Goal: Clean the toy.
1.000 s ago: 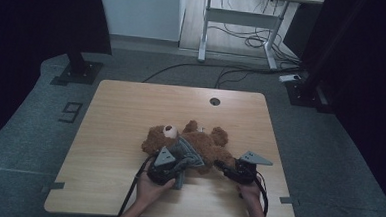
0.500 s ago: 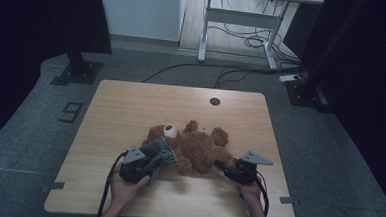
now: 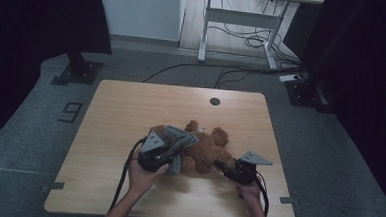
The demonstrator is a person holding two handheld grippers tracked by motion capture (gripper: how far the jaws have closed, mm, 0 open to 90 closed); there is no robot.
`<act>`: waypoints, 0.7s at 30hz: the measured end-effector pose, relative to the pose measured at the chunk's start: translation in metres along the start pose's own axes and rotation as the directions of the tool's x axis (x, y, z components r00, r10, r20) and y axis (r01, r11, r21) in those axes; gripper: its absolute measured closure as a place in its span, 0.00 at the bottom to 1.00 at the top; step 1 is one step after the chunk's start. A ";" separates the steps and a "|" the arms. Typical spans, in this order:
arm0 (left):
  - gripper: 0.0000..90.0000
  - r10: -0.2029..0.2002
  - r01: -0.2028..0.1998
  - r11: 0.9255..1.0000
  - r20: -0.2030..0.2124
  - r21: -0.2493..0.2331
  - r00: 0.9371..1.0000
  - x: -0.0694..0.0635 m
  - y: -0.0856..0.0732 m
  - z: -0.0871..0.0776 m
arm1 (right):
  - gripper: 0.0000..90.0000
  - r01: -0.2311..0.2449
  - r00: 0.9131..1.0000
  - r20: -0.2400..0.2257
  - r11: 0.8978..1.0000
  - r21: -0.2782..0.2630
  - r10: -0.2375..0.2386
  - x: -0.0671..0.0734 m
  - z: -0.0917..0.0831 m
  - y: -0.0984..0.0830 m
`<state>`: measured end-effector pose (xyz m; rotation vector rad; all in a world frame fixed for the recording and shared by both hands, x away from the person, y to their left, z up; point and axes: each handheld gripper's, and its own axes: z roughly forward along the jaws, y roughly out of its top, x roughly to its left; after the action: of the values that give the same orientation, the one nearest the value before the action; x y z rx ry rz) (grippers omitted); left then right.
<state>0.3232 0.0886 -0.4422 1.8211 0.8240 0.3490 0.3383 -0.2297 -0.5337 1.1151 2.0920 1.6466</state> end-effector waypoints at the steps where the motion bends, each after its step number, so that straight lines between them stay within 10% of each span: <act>1: 0.85 0.001 -0.001 1.000 0.015 0.001 1.000 -0.005 0.006 0.007 | 0.64 0.000 1.000 -0.001 1.000 0.000 0.000 0.000 0.000 0.000; 8: 0.85 0.036 -0.044 0.990 0.062 0.137 0.997 -0.031 0.003 0.068 | 0.64 0.003 1.000 -0.004 1.000 0.005 -0.003 0.000 -0.001 0.000; 21: 0.86 -0.024 0.008 0.987 0.099 0.159 0.995 -0.029 -0.051 0.059 | 0.64 0.004 1.000 -0.015 1.000 0.016 -0.004 0.000 -0.001 -0.001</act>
<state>0.3177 0.0375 -0.5076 1.9618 0.8143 0.1833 0.3372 -0.2311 -0.5343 1.1063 2.1183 1.6446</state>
